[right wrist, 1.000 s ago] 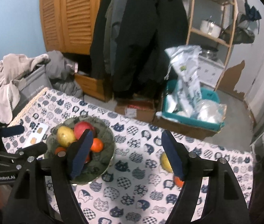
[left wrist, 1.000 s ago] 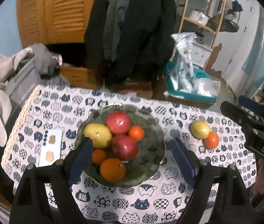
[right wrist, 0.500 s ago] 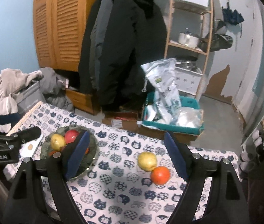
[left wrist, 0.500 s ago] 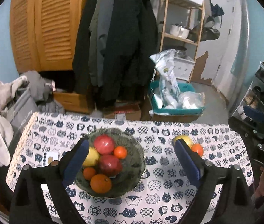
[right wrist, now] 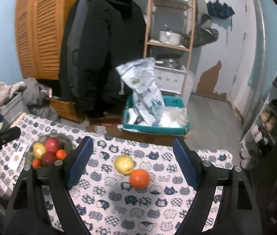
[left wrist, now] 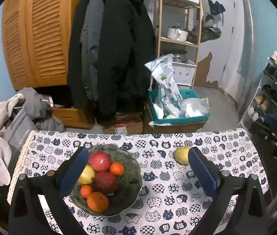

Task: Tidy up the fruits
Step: 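Withdraw both open tools from the bowl toward the pear and orange on the table, then close right tool on the orange while left tool approaches the yellow-green pear, then close left tool on the yellow-green pear while right tool lifts the orange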

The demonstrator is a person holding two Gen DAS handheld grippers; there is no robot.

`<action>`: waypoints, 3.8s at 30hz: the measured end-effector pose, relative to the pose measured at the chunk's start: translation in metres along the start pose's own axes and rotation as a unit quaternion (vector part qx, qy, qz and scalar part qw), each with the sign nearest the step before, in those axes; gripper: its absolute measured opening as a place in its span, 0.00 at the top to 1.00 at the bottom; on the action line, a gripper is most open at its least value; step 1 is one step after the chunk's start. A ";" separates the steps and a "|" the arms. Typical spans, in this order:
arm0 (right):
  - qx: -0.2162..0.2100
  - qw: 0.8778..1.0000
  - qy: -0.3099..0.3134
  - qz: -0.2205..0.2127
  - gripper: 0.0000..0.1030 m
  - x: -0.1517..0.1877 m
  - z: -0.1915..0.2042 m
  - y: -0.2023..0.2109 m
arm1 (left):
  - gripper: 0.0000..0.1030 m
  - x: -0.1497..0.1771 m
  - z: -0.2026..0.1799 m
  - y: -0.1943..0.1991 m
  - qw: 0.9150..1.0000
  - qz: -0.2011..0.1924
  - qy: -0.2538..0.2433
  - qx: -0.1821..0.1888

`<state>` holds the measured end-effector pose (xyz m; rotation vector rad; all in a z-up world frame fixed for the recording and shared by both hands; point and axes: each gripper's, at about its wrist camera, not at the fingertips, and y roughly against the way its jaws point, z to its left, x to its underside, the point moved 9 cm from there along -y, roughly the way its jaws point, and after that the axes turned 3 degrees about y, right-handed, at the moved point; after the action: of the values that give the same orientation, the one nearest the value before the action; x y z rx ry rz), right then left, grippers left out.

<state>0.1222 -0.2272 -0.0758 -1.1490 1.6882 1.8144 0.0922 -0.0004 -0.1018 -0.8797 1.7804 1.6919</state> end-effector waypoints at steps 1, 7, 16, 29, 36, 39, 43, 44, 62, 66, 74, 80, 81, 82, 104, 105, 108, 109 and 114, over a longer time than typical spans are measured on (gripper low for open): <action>0.004 1.000 -0.004 0.003 0.20 0.003 -0.006 -0.001 | 0.01 0.000 -0.004 -0.003 1.000 0.000 -0.004 0.002; 0.016 1.000 -0.021 0.017 0.20 0.015 -0.028 -0.006 | 0.01 0.005 -0.025 -0.022 0.999 0.015 -0.025 0.014; 0.015 0.996 -0.035 0.077 0.20 0.049 -0.040 -0.046 | 0.01 0.030 -0.048 -0.076 0.996 0.074 -0.045 0.021; -0.035 0.978 -0.076 0.192 0.20 0.110 -0.033 -0.137 | 0.01 0.075 -0.049 -0.161 0.985 0.164 -0.053 -0.002; -0.038 0.967 -0.075 0.240 0.20 0.142 -0.027 -0.179 | 0.01 0.088 -0.053 -0.189 0.981 0.187 -0.060 -0.004; -0.042 0.962 -0.072 0.260 0.20 0.156 -0.023 -0.194 | 0.01 0.096 -0.053 -0.201 0.978 0.200 -0.053 -0.003; -0.046 0.957 -0.067 0.279 0.20 0.172 -0.018 -0.209 | 0.01 0.103 -0.053 -0.212 0.976 0.214 -0.047 -0.004; -0.048 0.956 -0.066 0.282 0.20 0.174 -0.017 -0.212 | 0.01 0.103 -0.053 -0.214 0.975 0.215 -0.048 -0.003; -0.064 0.951 -0.073 0.292 0.35 0.188 -0.014 -0.235 | 0.01 0.101 -0.075 -0.232 0.971 0.237 -0.019 0.028; -0.047 0.952 -0.082 0.291 0.35 0.194 -0.032 -0.229 | 0.01 0.100 -0.087 -0.237 0.970 0.241 -0.016 0.037; -0.051 0.954 -0.114 0.273 0.35 0.196 -0.058 -0.222 | 0.01 0.104 -0.114 -0.242 0.967 0.249 -0.021 0.049; -0.043 0.955 -0.115 0.271 0.36 0.196 -0.065 -0.216 | 0.01 0.105 -0.126 -0.243 0.967 0.250 -0.026 0.052; -0.039 0.955 -0.119 0.270 0.36 0.196 -0.069 -0.214 | 0.01 0.106 -0.129 -0.244 0.966 0.251 -0.028 0.053; -0.035 0.955 -0.124 0.268 0.36 0.195 -0.075 -0.211 | 0.01 0.107 -0.131 -0.245 0.966 0.251 -0.030 0.054; 0.005 0.952 -0.172 0.253 0.35 0.206 -0.135 -0.190 | 0.06 0.139 -0.181 -0.290 0.951 0.285 -0.112 0.044; 0.005 0.952 -0.171 0.253 0.35 0.206 -0.134 -0.191 | 0.11 0.140 -0.181 -0.291 0.950 0.287 -0.111 0.046; 0.004 0.952 -0.168 0.255 0.35 0.205 -0.132 -0.194 | 0.22 0.142 -0.187 -0.291 0.948 0.292 -0.106 0.065; 0.004 0.952 -0.167 0.255 0.35 0.205 -0.131 -0.194 | 0.22 0.142 -0.188 -0.290 0.948 0.291 -0.104 0.069; 0.007 0.953 -0.164 0.255 0.35 0.205 -0.128 -0.195 | 0.23 0.141 -0.190 -0.290 0.952 0.280 -0.106 0.063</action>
<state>0.1895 -0.3610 -0.3474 -0.3780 1.8964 2.1355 0.2318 -0.2048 -0.3828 -0.1210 2.0774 1.8850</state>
